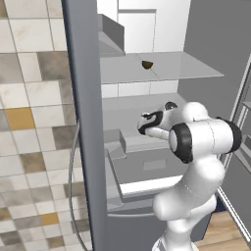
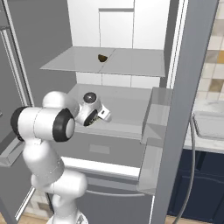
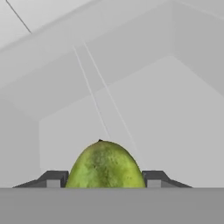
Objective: Pick the kiwi and mango from the fridge and place them inside the tupperware on the counter.
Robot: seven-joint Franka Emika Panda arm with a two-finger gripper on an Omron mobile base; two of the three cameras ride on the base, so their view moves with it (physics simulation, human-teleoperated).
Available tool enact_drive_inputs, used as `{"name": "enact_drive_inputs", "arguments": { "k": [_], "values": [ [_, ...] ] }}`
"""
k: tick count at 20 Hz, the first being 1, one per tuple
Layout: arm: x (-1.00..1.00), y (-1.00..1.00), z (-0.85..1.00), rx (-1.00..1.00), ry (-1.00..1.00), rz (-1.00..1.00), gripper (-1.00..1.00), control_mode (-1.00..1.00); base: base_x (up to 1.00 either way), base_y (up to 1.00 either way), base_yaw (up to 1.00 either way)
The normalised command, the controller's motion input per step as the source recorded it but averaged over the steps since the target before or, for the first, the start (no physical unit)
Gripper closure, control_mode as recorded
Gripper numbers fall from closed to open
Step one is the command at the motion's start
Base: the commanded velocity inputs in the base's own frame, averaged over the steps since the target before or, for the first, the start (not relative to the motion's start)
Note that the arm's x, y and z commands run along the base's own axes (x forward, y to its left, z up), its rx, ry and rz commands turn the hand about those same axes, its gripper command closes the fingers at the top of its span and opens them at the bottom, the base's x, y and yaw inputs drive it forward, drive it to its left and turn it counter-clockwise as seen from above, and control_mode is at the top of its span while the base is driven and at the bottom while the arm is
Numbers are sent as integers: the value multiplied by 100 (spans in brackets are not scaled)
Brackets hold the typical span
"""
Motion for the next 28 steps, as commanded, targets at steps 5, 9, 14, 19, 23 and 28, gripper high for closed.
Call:
{"name": "enact_drive_inputs", "arguments": {
  "k": [5, 9, 14, 19, 23, 28],
  "values": [
    [-65, 0, 74, 0, -9, -1, 100, -100, 0, 0, 0],
    [-63, 0, 86, 0, 0, 0, 100, -100, 0, 0, 0],
    [-70, 0, 85, 0, 0, 0, 100, -100, 0, 0, 0],
    [-63, 0, 77, 0, 3, -1, 100, -100, 0, 0, 0],
    [-65, 0, 67, 0, 11, -5, 100, -100, 0, 0, 0],
    [-80, 0, 56, 0, 14, -4, 100, -100, 0, 0, 0]
  ]
}}
